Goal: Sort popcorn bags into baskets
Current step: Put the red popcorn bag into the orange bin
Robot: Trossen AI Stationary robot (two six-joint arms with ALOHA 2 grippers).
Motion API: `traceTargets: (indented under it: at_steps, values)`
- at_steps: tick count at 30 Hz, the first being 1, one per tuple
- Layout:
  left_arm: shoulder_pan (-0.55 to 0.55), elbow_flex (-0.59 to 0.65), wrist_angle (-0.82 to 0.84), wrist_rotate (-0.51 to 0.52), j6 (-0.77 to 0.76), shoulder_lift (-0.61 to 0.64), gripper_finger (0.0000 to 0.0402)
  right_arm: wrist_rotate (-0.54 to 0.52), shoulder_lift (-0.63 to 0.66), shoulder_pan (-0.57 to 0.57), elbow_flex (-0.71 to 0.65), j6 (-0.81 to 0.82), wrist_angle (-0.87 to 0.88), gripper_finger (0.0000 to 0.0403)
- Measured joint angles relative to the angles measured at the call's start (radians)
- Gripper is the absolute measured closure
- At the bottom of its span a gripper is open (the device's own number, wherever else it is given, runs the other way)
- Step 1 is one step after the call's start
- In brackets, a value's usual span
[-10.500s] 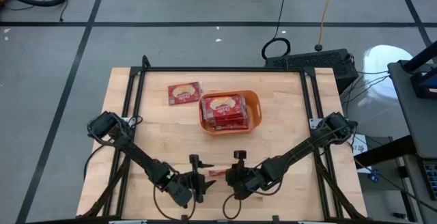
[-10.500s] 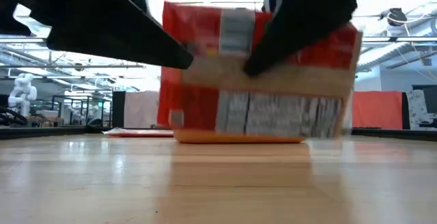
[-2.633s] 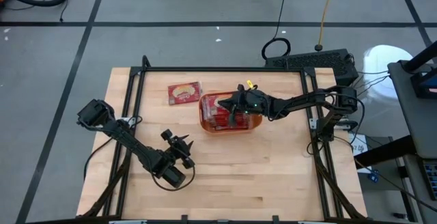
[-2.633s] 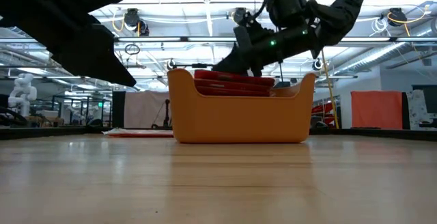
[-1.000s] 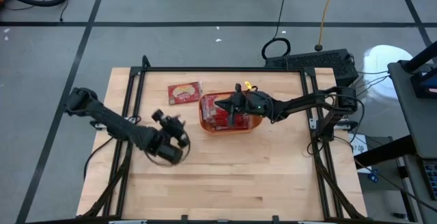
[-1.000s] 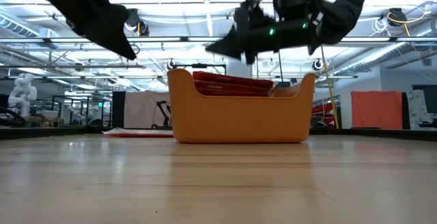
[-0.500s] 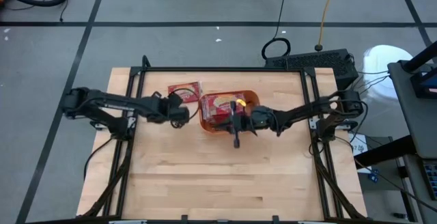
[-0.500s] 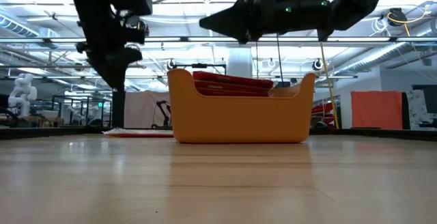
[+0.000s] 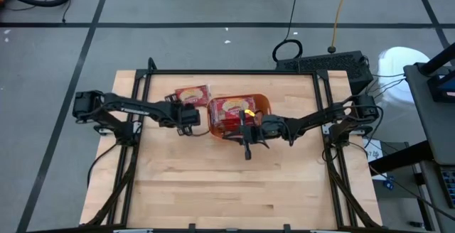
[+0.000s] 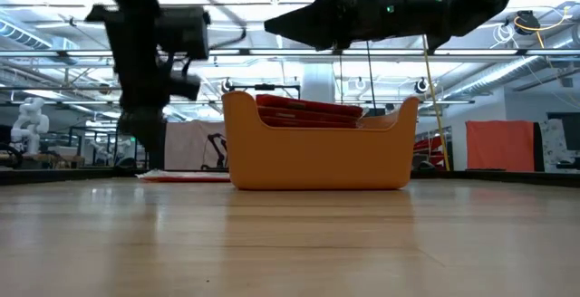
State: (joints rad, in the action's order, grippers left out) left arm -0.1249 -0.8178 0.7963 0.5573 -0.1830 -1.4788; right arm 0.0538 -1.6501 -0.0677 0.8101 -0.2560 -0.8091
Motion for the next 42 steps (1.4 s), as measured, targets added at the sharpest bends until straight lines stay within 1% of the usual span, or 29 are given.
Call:
traceTargets:
  at_steps: [3,7,10,16,21,28,35,38,42]
  values:
    - [0.0,0.093,-0.093,0.046,0.058,-0.001,0.0141,0.0,0.0,0.0,0.0,0.005,0.02,0.0403]
    - [0.003,0.182,-0.181,0.102,0.063,-0.001,0.0147,-0.001,0.0,0.0,0.0,0.0,0.044,0.0403]
    - [0.002,0.221,-0.235,0.129,0.071,-0.001,0.0157,-0.001,0.0,0.0,0.0,-0.017,0.042,0.0403]
    - [-0.01,0.291,-0.39,0.146,0.192,-0.001,0.0172,-0.001,0.0,0.0,0.0,-0.021,0.049,0.0403]
    - [-0.052,0.326,-0.511,0.155,0.279,0.001,0.0178,-0.001,0.0,0.0,0.0,-0.022,0.063,0.0403]
    - [-0.147,0.328,-0.579,0.085,0.382,0.003,0.019,-0.001,0.0,0.0,0.0,-0.021,0.093,0.0403]
    - [-0.257,0.325,-0.602,-0.055,0.461,0.005,0.0204,-0.001,0.0,-0.007,0.0,-0.02,0.089,0.0403]
    - [-0.282,0.326,-0.608,-0.074,0.485,0.003,0.0227,-0.001,0.0,-0.013,0.0,-0.021,0.089,0.0403]
    - [-0.291,0.329,-0.635,-0.083,0.525,0.001,0.0281,-0.001,0.0,-0.013,0.0,-0.023,0.088,0.0403]
